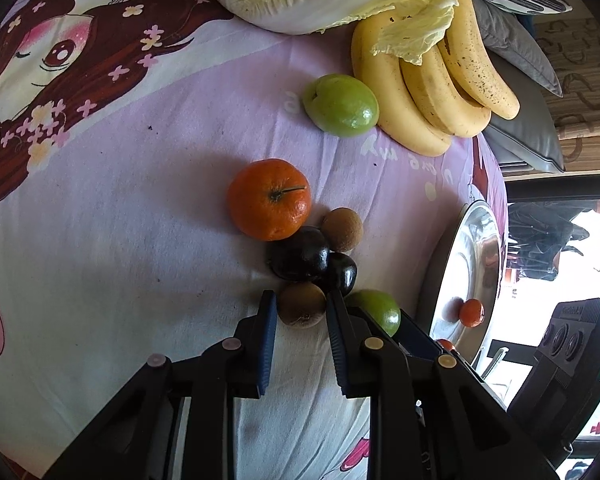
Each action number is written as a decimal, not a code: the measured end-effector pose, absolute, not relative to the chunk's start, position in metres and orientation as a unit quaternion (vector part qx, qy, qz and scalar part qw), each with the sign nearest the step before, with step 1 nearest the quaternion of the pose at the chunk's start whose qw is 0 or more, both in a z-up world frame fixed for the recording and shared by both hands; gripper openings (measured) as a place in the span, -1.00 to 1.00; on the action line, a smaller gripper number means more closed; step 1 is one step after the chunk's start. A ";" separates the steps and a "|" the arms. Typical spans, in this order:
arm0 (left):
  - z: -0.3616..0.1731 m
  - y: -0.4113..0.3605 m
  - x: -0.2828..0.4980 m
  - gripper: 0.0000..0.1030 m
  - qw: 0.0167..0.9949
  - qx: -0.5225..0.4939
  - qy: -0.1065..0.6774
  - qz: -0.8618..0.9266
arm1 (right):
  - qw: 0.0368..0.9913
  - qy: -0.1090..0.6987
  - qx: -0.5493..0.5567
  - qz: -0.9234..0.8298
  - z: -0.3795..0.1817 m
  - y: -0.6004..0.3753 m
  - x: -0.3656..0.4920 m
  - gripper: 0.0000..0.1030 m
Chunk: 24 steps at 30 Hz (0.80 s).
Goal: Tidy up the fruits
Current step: 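Close the left tool on the brown fruit while the right tool grasps the green mango, then carry the brown fruit and mango into the steel bowl and open both tools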
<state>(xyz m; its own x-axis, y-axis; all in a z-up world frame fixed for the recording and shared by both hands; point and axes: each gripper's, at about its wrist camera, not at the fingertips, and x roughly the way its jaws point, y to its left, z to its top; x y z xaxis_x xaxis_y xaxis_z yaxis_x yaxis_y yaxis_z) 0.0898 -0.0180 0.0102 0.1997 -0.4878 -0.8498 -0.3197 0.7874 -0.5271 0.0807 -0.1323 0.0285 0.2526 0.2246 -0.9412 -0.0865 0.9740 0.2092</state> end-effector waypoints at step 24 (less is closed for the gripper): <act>0.059 0.031 0.075 -0.51 0.751 -0.322 0.573 -0.057 | 0.812 0.563 0.070 0.136 0.069 -0.129 0.063 0.19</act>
